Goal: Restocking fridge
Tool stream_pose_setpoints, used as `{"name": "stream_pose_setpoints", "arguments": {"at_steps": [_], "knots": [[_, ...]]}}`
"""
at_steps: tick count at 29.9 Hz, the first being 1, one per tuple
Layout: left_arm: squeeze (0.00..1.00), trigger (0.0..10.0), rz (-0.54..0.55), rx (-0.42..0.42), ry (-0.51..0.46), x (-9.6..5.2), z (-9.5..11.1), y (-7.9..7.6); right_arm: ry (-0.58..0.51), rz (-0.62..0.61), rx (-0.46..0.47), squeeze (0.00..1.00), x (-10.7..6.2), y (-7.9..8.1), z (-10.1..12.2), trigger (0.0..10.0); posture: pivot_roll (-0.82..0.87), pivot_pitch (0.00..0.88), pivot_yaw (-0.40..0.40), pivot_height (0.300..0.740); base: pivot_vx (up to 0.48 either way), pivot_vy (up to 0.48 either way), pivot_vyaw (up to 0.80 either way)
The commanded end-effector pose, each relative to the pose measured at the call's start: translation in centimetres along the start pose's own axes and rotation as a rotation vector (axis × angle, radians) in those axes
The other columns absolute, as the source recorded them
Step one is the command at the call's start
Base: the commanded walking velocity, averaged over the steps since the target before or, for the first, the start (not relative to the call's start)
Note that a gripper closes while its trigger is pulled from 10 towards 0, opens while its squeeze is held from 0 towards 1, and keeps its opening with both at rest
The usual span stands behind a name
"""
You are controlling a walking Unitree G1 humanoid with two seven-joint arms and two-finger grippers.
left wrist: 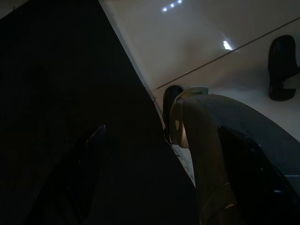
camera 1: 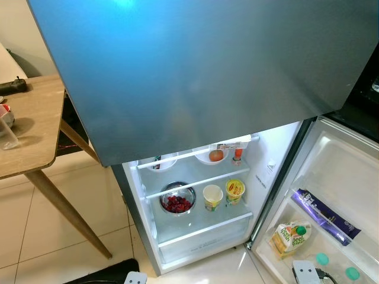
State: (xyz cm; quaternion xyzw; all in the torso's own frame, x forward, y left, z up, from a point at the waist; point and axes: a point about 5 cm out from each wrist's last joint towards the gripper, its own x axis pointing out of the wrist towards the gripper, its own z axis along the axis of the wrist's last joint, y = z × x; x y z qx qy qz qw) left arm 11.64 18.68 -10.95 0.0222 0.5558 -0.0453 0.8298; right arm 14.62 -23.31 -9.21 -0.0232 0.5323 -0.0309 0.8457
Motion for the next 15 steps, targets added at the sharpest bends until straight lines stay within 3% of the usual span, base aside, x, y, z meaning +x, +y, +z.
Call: {"name": "stream_pose_setpoints", "arguments": {"at_steps": [1,15], "knots": [[0.00,10.0,-0.002,-0.003,0.018,0.00,-0.42,-0.28,0.008,-0.003,0.004,0.00,-0.02,-0.08,-0.17,10.0,-0.06,0.000,-0.041,0.740,0.000,0.000,0.00],[0.00,10.0,0.000,0.005,0.015,-0.03,-0.34,-0.03,0.016,0.000,0.011,0.00,-0.02,0.14,-0.54,10.0,-0.06,0.000,-0.035,0.740,0.000,0.000,0.00]]}}
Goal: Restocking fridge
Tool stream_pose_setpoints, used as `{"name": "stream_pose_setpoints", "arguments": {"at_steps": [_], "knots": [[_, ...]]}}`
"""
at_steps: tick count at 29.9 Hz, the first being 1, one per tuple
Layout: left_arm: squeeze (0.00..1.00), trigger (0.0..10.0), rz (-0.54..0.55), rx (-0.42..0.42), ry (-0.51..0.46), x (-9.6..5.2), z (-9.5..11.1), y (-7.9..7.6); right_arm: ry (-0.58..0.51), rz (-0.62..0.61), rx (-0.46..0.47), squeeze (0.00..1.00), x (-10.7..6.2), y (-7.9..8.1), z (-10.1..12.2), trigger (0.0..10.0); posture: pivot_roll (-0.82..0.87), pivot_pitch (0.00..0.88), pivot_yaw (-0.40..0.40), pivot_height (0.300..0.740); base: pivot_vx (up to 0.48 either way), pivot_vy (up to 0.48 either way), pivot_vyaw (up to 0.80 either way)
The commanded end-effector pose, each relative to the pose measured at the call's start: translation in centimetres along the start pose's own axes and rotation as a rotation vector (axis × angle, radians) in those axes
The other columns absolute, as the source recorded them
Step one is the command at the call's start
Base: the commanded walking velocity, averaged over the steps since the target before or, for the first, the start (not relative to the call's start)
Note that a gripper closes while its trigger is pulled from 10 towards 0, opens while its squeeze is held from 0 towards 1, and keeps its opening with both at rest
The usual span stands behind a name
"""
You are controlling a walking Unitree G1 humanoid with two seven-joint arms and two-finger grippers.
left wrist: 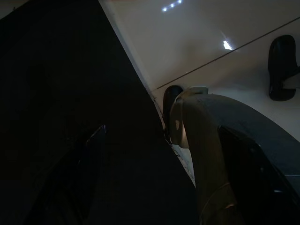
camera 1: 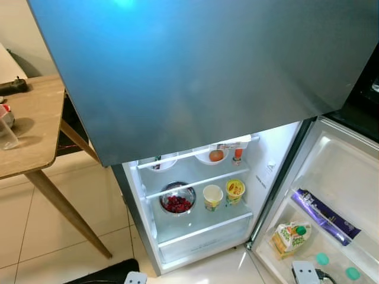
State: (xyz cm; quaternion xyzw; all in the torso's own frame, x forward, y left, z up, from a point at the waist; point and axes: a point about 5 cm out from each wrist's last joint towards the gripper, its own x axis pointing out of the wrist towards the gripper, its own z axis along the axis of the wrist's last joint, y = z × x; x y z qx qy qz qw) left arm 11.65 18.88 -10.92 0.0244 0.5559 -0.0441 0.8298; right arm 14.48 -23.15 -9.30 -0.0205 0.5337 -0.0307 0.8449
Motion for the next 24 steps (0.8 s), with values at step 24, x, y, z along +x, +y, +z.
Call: {"name": "stream_pose_setpoints", "arguments": {"at_steps": [24], "knots": [[0.00,10.0,-0.001,0.013,0.019,-0.06,-0.53,-0.01,0.018,-0.007,-0.003,0.00,-0.09,-0.28,-0.58,10.0,-0.06,0.000,-0.033,0.740,0.000,0.000,0.00]]}}
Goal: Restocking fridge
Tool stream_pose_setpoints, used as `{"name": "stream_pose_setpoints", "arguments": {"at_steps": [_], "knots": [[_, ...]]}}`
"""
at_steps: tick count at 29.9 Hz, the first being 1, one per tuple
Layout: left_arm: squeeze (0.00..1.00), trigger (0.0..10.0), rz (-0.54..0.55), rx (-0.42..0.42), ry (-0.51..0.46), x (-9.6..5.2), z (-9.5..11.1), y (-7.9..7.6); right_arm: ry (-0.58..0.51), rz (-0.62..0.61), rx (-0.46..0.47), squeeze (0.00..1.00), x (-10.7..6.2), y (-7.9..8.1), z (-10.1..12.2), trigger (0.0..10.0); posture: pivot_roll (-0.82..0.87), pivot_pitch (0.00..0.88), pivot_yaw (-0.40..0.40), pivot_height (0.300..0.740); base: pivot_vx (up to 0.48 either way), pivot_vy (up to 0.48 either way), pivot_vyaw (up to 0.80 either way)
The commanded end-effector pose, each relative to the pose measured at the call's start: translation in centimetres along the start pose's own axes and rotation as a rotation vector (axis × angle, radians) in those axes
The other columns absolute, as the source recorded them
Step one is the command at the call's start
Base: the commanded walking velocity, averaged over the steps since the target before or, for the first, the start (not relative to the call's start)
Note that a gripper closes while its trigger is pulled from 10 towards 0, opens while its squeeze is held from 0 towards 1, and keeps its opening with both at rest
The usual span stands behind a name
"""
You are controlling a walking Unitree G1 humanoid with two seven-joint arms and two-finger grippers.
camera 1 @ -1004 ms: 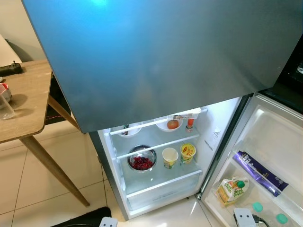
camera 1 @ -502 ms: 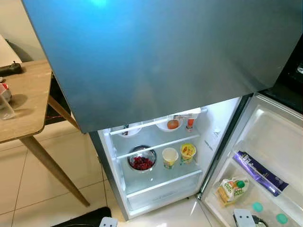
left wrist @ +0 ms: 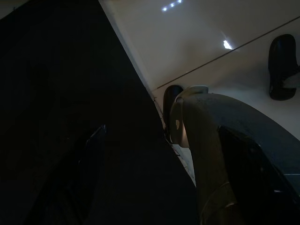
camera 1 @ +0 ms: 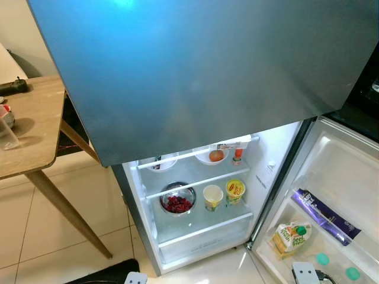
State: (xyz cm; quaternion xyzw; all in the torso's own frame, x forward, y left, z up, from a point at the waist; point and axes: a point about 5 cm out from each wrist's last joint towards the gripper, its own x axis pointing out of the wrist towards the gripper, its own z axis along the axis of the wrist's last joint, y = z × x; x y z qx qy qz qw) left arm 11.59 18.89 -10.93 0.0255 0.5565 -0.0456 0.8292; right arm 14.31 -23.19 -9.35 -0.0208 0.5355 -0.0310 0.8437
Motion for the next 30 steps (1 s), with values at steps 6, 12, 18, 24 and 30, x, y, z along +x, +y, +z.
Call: {"name": "stream_pose_setpoints", "arguments": {"at_steps": [6,12,18,24,30], "knots": [[0.00,10.0,-0.002,0.001,0.018,-0.03,-0.48,-0.12,0.012,-0.007,-0.006,0.00,-0.07,-0.34,-0.29,10.0,-0.07,0.000,-0.034,0.740,0.000,0.000,0.00],[0.00,10.0,-0.003,-0.005,0.020,-0.04,-0.55,-0.15,0.012,-0.006,-0.009,0.00,-0.06,-0.28,-0.23,10.0,-0.07,0.000,-0.036,0.740,0.000,0.000,0.00],[0.00,10.0,0.001,0.000,0.025,-0.11,-0.74,0.12,0.013,-0.004,0.000,0.00,-0.03,-0.02,-0.37,10.0,-0.07,0.000,-0.016,0.740,0.000,0.000,0.00],[0.00,10.0,0.006,0.011,0.019,-0.12,-0.47,0.40,0.019,0.004,0.008,0.00,0.00,0.40,-0.67,10.0,-0.07,0.000,-0.011,0.740,0.000,0.000,0.00],[0.00,10.0,0.000,0.018,0.011,-0.05,-0.06,0.29,0.020,0.005,0.010,0.00,-0.01,0.45,-0.77,10.0,-0.07,0.000,-0.011,0.740,0.000,0.000,0.00]]}}
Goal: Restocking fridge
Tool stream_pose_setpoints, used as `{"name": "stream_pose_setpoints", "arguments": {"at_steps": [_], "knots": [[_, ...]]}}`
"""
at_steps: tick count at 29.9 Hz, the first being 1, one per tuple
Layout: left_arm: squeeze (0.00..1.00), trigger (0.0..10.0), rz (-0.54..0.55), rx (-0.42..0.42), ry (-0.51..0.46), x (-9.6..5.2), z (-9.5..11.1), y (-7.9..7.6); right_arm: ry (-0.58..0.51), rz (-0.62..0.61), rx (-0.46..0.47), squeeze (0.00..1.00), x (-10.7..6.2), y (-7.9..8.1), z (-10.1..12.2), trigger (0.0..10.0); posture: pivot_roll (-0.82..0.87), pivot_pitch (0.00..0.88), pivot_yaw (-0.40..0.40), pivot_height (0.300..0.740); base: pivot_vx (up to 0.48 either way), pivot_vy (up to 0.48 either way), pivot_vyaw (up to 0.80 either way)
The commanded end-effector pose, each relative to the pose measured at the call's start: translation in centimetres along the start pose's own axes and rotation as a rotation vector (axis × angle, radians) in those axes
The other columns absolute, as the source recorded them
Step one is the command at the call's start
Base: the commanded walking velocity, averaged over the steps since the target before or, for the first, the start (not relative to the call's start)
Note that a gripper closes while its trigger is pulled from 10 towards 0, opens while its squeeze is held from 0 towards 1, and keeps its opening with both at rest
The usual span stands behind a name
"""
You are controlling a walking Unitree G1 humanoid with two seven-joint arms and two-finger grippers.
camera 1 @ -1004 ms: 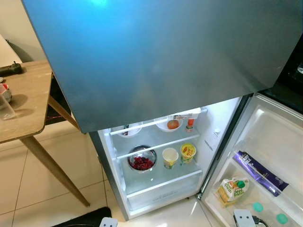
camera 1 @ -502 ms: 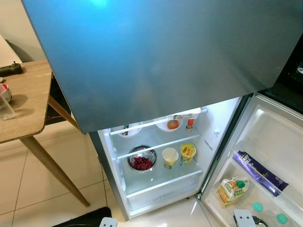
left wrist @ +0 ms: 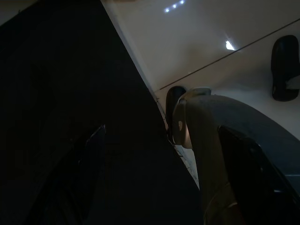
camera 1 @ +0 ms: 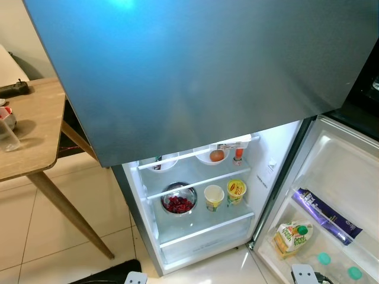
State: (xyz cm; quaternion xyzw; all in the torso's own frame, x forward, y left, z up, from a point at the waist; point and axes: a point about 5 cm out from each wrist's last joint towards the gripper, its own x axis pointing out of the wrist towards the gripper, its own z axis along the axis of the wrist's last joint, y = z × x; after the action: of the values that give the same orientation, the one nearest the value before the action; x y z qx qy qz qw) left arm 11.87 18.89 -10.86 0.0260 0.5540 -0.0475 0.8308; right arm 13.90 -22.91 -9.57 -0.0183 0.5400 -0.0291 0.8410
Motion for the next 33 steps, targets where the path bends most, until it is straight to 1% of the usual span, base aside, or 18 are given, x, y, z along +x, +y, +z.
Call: {"name": "stream_pose_setpoints", "arguments": {"at_steps": [1,19,33], "knots": [[0.00,10.0,0.003,0.015,0.017,-0.08,-0.35,0.27,0.009,-0.001,0.008,0.00,0.00,0.16,-0.31,10.0,-0.07,0.000,-0.011,0.740,0.000,0.000,0.00],[0.00,10.0,-0.001,0.013,0.026,-0.08,-0.68,-0.01,0.011,0.003,0.005,0.00,0.01,0.24,-0.35,10.0,-0.07,0.000,-0.016,0.740,0.000,0.000,0.00],[0.00,10.0,0.004,0.017,0.035,-0.17,-0.99,0.28,0.012,0.006,-0.002,0.00,0.02,0.30,-0.32,10.0,-0.06,0.000,-0.018,0.740,0.000,0.000,0.00]]}}
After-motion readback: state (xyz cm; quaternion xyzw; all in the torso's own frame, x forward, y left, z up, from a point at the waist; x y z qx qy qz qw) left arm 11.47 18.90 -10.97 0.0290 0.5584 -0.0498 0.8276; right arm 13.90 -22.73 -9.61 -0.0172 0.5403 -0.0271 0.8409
